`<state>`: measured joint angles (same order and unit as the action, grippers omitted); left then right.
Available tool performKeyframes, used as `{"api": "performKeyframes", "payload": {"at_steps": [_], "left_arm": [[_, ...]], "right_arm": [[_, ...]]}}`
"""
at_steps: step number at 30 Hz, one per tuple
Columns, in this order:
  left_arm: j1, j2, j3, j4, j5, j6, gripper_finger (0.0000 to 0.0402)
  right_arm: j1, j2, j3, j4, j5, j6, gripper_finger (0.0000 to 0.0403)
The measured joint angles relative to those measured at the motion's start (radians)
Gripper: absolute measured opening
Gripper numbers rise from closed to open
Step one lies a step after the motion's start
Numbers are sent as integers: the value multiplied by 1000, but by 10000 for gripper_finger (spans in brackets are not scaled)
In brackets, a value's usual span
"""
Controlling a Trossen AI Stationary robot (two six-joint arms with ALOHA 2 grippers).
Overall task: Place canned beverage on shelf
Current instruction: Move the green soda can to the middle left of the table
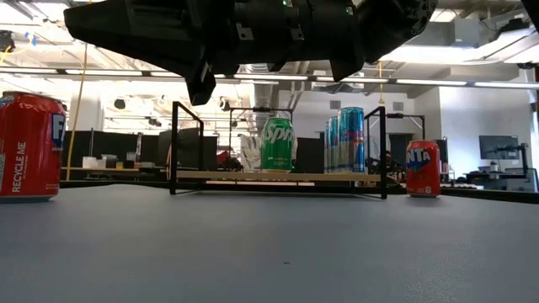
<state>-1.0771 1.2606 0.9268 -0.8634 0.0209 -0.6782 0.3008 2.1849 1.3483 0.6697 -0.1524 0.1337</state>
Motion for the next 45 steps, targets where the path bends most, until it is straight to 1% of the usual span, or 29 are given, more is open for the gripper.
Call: {"api": "performKeyframes", "payload": {"at_steps": [5,12,14,22,30,39,42,45], "left_arm": [[2,0,-1,-9,-40,46,290],[5,3,-4,-18,-153,121,290],[18,3,-4,-18,-169,145,290],[99,3,-5,-10,-187,239,290],[195,3,-5,19,-192,375,290],[285,3,-5,103,-233,548,290],[314,3,-5,130,-233,591,290],[340,3,-5,138,-227,626,290]], "right_arm": [[0,0,0,0,0,0,0],[0,0,0,-4,0,0,0],[0,0,0,-4,0,0,0],[0,0,0,-7,0,13,0],[0,0,1,-45,0,23,0],[-29,1,1,-22,7,-37,0],[-36,13,1,-8,32,-37,0],[-44,13,1,-19,35,-58,13]]}}
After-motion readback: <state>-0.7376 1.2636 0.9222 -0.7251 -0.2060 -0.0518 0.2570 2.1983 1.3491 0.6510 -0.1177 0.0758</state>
